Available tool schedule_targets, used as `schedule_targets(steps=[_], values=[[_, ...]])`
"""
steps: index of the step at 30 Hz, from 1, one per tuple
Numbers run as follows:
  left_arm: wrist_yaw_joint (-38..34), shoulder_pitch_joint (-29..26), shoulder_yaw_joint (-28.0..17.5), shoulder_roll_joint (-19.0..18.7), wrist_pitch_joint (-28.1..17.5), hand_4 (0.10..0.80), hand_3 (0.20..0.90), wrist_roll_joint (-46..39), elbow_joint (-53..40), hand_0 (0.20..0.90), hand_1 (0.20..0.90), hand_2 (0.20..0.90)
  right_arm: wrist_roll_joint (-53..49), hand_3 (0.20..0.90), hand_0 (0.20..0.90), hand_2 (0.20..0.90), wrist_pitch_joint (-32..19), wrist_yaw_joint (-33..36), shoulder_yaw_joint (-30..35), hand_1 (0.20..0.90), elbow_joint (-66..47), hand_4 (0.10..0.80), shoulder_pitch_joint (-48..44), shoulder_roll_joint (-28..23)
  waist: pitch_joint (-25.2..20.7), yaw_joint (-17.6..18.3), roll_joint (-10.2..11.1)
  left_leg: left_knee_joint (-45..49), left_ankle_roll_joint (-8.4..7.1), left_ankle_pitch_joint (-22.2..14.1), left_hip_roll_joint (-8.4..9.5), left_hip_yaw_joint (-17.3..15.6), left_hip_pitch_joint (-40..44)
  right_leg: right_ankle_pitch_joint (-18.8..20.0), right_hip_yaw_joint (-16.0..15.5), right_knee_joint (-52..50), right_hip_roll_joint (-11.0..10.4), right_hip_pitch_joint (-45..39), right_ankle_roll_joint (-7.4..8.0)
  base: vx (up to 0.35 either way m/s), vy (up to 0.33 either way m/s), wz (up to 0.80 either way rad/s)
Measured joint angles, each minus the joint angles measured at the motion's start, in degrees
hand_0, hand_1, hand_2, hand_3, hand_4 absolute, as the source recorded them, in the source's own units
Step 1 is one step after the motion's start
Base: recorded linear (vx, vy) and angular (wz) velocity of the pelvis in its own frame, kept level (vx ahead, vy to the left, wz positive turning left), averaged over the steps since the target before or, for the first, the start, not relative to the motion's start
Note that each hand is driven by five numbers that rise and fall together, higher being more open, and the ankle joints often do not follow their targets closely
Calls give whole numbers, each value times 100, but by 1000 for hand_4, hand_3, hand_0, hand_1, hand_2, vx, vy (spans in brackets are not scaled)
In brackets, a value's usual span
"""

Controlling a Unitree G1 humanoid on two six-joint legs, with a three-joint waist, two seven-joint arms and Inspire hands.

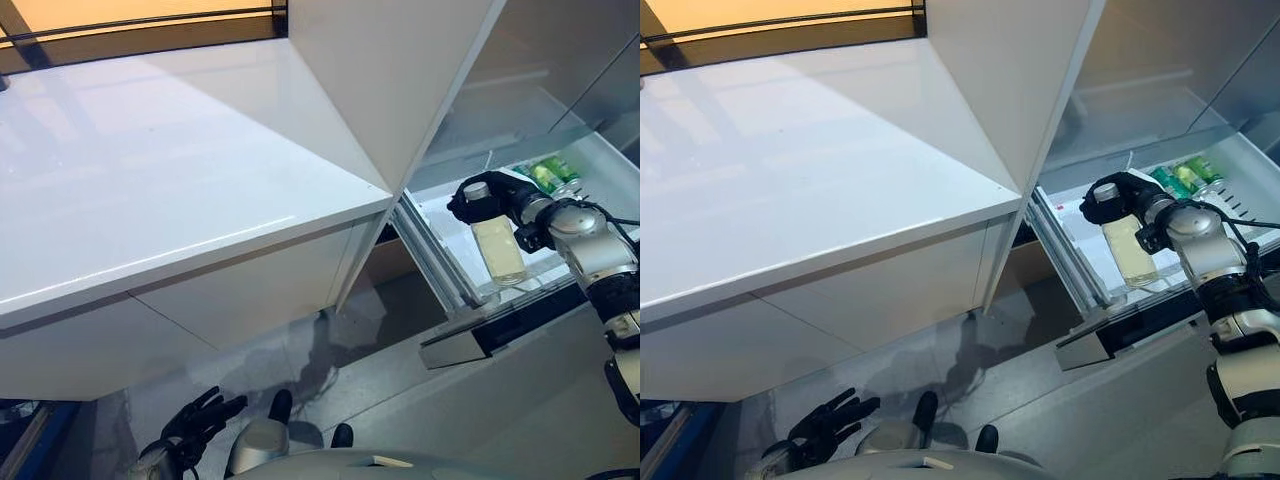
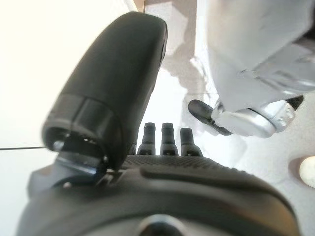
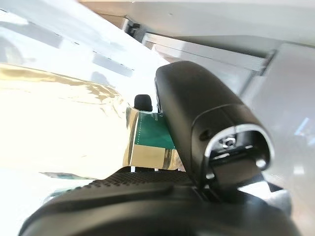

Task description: Put drinks into fridge and close the fridge

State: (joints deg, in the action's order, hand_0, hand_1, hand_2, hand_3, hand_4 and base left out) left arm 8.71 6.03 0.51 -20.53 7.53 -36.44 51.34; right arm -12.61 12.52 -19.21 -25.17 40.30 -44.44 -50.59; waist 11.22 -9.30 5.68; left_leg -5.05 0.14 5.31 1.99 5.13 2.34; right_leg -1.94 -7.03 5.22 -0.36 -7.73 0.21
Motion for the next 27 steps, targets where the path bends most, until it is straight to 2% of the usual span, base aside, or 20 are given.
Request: schedule_targets(steps=[4, 14, 21, 27], values=[[-88, -394, 108, -35, 116, 800, 900, -136, 0, 900, 900, 900, 302, 200, 300, 300, -50, -45, -124, 300, 682, 100, -377, 247, 149, -65, 6, 1, -2, 3, -2, 31, -14, 0, -19, 0, -3, 4, 0, -42, -27, 3], [-324, -970, 225, -286, 147, 800, 900, -358, 24, 900, 900, 900, 821, 200, 300, 300, -90, 56, -374, 300, 1940, 100, -929, 693, 529, -303, 88, 2, -22, 19, -4, 135, -170, 0, -132, -1, 8, 113, 0, -58, -51, 6], [-536, -1263, 228, -501, 133, 800, 900, -473, 163, 900, 900, 900, 970, 200, 300, 300, 222, 54, -508, 300, 2417, 100, -1368, 774, 779, -344, 219, 3, -32, 47, -7, 221, -409, 1, -175, -2, 15, 314, -1, -67, -42, 6], [-581, -1448, 233, -519, 109, 800, 900, -473, 162, 900, 900, 900, 997, 200, 300, 300, 433, 50, -509, 300, 2716, 100, -1502, 846, 822, -398, 242, 4, -33, 46, -7, 268, -489, 1, -211, -2, 16, 373, -1, -18, -20, 5]])
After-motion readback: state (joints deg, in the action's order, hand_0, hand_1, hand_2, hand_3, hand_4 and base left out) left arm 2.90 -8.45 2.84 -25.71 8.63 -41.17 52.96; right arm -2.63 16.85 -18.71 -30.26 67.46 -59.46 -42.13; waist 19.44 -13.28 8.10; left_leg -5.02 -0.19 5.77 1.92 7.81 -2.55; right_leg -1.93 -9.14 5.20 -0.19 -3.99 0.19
